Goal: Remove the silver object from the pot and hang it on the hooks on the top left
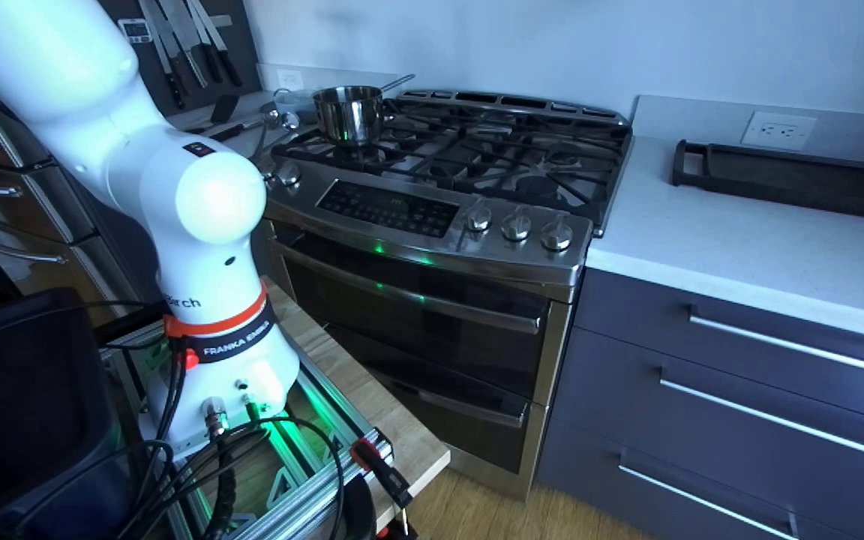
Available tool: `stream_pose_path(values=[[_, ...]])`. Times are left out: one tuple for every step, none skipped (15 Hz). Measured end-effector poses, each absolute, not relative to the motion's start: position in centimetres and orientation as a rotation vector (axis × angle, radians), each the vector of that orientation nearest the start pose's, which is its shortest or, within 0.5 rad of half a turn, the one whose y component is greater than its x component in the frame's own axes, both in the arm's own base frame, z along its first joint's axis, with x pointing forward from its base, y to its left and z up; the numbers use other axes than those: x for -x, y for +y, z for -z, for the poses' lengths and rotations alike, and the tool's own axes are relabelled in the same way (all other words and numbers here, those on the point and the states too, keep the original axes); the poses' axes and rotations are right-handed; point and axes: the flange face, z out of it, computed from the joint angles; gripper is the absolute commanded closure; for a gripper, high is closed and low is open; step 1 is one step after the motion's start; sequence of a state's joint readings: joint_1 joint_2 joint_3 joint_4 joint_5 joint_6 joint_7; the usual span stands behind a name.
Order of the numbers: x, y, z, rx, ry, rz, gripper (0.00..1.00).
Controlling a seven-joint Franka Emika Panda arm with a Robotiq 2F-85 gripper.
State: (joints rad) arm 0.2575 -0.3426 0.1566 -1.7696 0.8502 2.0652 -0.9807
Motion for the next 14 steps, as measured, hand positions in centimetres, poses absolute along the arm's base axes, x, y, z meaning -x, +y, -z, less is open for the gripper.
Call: stream_pose_path(values=[[-40.3,24.0,-77.8,1.918,-1.357,1.026,0.0],[-39.5,23.6,-78.1,1.925,-1.355,1.031,0.0],[-38.6,23.2,-78.5,1.934,-1.355,1.041,0.0],[-37.7,22.8,-79.0,1.946,-1.356,1.053,0.0],[-36.8,22.3,-79.5,1.964,-1.358,1.068,0.0],[-36.0,21.9,-80.0,1.985,-1.36,1.084,0.0],[-35.1,21.3,-80.4,2.006,-1.363,1.101,0.0],[-34.2,20.8,-80.8,2.023,-1.364,1.117,0.0],[-33.5,20.3,-81.1,2.037,-1.364,1.131,0.0],[-32.9,19.9,-81.2,2.048,-1.364,1.144,0.0],[-32.4,19.5,-81.2,2.055,-1.362,1.149,0.0],[-32.1,19.3,-81.1,2.059,-1.362,1.152,0.0],[-32.0,19.2,-81.0,2.062,-1.362,1.153,0.0],[-31.9,19.2,-80.9,2.064,-1.362,1.151,0.0]])
